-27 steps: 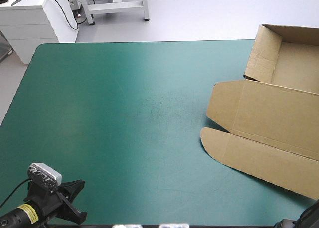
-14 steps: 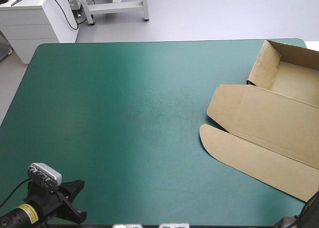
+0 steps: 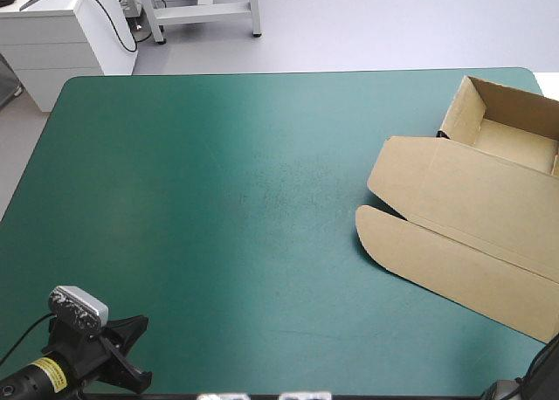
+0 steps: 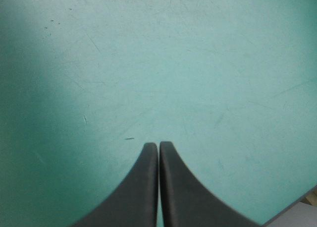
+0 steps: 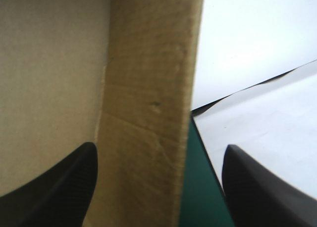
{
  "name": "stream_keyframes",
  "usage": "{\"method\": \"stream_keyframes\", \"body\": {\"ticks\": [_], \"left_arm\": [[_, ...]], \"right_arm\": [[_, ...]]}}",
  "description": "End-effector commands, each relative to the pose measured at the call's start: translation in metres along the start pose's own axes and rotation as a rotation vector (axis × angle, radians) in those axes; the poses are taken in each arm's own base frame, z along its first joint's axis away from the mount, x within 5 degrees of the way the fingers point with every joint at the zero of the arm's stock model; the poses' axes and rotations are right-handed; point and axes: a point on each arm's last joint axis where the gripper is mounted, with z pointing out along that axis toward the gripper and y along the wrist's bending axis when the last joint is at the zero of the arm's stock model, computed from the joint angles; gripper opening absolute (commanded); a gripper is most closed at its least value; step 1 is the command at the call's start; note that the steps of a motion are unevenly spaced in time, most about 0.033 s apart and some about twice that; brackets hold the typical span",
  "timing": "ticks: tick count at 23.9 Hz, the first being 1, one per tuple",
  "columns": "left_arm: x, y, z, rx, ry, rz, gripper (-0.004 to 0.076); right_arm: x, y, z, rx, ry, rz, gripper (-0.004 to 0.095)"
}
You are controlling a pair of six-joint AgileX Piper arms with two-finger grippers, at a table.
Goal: Fold the box
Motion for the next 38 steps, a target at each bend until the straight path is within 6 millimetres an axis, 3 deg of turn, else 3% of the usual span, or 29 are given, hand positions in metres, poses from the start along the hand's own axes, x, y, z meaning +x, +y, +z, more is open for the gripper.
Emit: {"method": "stream_keyframes", "body": {"ticks": [1, 2, 3, 4, 5, 7, 12, 17, 20, 24, 30, 38], "left_arm": [[-0.011, -0.002, -0.004, 0.018, -0.069, -0.004, -0.0008], [-0.011, -0.002, -0.004, 0.018, -0.069, -0.004, -0.0008], [-0.011, -0.002, -0.004, 0.018, -0.069, -0.004, -0.0008], [-0.011, -0.002, -0.004, 0.016, -0.069, -0.003, -0.0008], [-0.011, -0.002, -0.004, 0.014, -0.069, -0.002, -0.0008], [-0.011, -0.001, -0.004, 0.008, -0.07, 0.003, -0.0008], [-0.012, 0.0, -0.004, -0.007, -0.077, 0.015, -0.0008], [-0.012, 0.002, -0.004, -0.029, -0.078, 0.032, -0.0008], [-0.015, 0.002, -0.004, -0.025, -0.112, 0.031, -0.0008], [-0.02, 0.001, -0.005, -0.019, -0.174, 0.029, -0.0008], [-0.023, 0.001, -0.005, -0.019, -0.201, 0.041, -0.0008], [-0.023, 0.0, -0.005, -0.016, -0.21, 0.077, -0.0008]], "right_arm": [[-0.016, -0.003, -0.103, 0.091, -0.255, 0.042, 0.0692], [-0.016, -0.002, -0.117, 0.092, -0.287, 0.043, 0.0679], [-0.014, 0.006, -0.154, 0.049, -0.378, 0.047, 0.0581], [-0.013, 0.01, -0.167, 0.018, -0.414, 0.043, 0.0517], [-0.009, 0.022, -0.196, -0.069, -0.501, -0.014, 0.0245], [0.001, 0.04, -0.224, -0.214, -0.553, -0.09, 0.0002], [0.033, 0.083, -0.262, -0.345, -0.584, -0.189, 0.0], [0.069, 0.132, -0.272, -0.452, -0.56, -0.327, 0.0], [0.114, 0.168, -0.269, -0.478, -0.54, -0.432, 0.0], [0.16, 0.179, -0.26, -0.391, -0.523, -0.517, 0.0], [0.233, 0.158, -0.251, -0.349, -0.473, -0.556, 0.0], [0.321, 0.12, -0.235, -0.384, -0.633, -0.544, -0.0002]]}}
